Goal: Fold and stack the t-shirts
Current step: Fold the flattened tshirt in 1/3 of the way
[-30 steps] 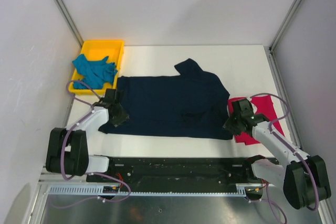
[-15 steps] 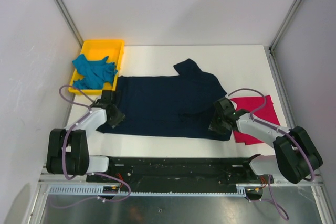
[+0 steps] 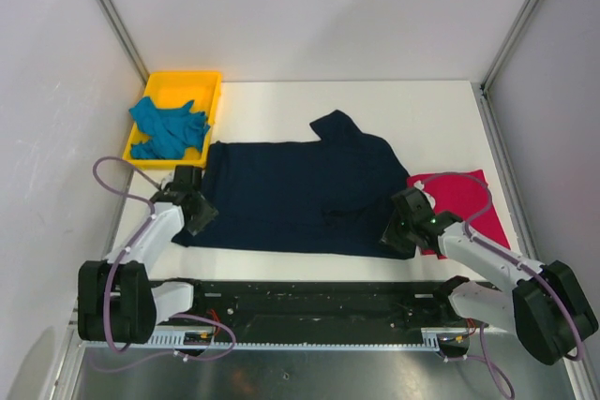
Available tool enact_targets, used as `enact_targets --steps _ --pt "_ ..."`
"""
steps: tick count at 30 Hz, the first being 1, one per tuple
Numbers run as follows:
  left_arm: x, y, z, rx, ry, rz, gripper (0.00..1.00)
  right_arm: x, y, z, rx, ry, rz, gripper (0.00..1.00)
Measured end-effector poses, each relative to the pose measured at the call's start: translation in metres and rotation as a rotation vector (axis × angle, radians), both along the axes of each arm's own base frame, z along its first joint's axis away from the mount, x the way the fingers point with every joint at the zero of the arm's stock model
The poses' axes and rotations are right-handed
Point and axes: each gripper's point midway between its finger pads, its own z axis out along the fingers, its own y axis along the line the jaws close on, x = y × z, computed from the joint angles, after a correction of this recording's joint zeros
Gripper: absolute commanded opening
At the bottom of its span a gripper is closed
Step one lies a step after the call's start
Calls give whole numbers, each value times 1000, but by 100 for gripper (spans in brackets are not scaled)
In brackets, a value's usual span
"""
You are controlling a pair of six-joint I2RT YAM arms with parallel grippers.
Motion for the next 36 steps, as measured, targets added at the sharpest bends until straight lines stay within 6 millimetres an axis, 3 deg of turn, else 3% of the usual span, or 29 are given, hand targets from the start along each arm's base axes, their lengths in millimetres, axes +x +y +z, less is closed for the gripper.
enact_targets --steps 3,7,12,15,19,24,31,36 --pt "16 7 20 43 -44 1 48 3 0 9 -17 -5 17 33" --pt "38 20 43 95 -101 28 48 26 8 38 -19 -86 51 33" --pt "42 32 32 139 -40 60 42 45 9 55 -34 -142 88 33" --pt "39 34 22 145 19 61 41 47 3 51 -55 -133 99 33" --pt "46 33 22 144 30 59 41 47 -1 43 -85 -114 119 33" --pt "69 31 29 134 16 51 40 47 -5 26 -122 -65 141 33" --pt "84 31 18 135 58 44 39 44 -13 7 -118 -27 126 32" --pt "110 33 23 140 33 49 38 38 -20 -3 -112 -2 110 32"
